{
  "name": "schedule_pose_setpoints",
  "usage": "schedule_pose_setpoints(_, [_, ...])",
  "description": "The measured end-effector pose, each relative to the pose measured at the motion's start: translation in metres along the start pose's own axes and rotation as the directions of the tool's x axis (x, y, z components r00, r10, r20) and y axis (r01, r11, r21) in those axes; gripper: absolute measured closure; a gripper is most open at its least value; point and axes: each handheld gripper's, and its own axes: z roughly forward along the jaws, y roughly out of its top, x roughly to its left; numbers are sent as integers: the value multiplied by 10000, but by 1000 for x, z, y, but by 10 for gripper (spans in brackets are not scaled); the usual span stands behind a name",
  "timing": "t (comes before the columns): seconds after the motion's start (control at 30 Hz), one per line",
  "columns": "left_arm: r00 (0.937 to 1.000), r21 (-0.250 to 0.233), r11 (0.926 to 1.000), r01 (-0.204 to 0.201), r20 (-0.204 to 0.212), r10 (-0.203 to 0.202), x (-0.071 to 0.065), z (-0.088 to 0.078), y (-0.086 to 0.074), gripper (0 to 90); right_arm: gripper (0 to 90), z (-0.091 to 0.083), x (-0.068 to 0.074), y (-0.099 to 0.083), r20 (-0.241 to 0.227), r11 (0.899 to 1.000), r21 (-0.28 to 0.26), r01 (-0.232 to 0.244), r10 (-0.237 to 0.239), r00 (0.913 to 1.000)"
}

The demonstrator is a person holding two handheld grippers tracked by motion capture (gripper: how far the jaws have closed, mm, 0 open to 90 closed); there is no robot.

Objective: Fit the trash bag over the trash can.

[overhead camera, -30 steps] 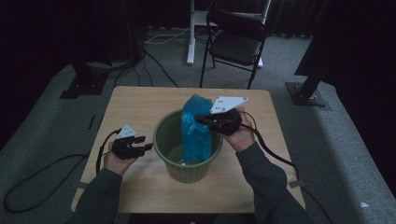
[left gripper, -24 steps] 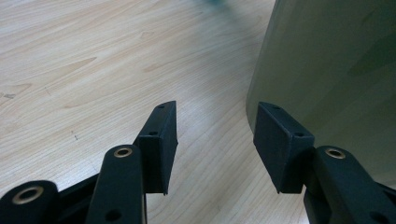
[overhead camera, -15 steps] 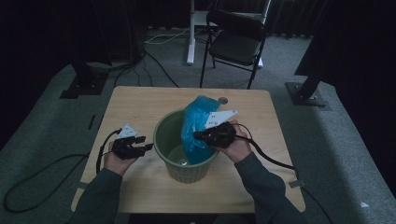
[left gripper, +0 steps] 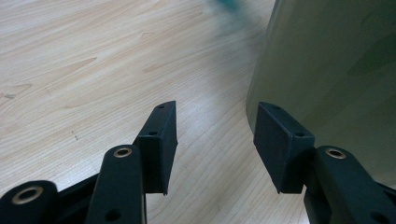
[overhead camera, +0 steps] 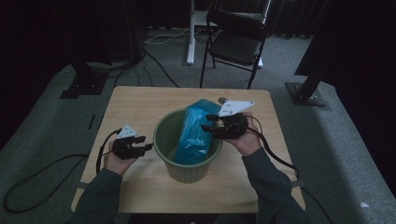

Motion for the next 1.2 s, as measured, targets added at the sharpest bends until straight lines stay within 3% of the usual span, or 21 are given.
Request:
schedule_pose_setpoints(0.17, [10000, 2, 10000, -18, -4, 18, 0, 0, 0, 491, 511, 3, -29, -10, 606, 9951, 164, -977, 965, 9935])
schedule_pose_setpoints(0.33, [10000, 7, 10000, -36, -13, 36, 0, 0, 0, 492, 501, 12, -49, -20, 430, 9827, 88, -1850, 1845, 9819])
schedule_pose_setpoints(0.47, [9999, 80, 9999, -93, -46, 94, -2, 1, 0, 500, 600, 21, -55, -23, -30, 9752, 302, -2191, 2193, 9756])
schedule_pose_setpoints(0.63, [9999, 88, 9999, -115, -42, 115, -2, 1, 0, 500, 756, 24, -55, -24, -259, 9711, 466, -2340, 2353, 9716])
schedule_pose_setpoints(0.77, [10000, 72, 9999, -89, -32, 89, -2, 1, 0, 500, 803, 20, -51, -23, -80, 9757, 425, -2149, 2155, 9765])
schedule_pose_setpoints(0.83, [9999, 75, 9999, -98, -25, 98, -2, 1, 0, 500, 869, 15, -48, -22, 71, 9788, 281, -2027, 2026, 9792])
schedule_pose_setpoints(1.0, [10000, 65, 10000, -55, -4, 55, -1, 1, 0, 500, 874, -2, -37, -23, 104, 9836, 264, -1784, 1781, 9839])
schedule_pose_setpoints(1.2, [10000, 99, 9999, -60, 1, 60, -2, 2, 0, 499, 871, -12, -9, -25, -248, 9912, 397, -1265, 1276, 9915])
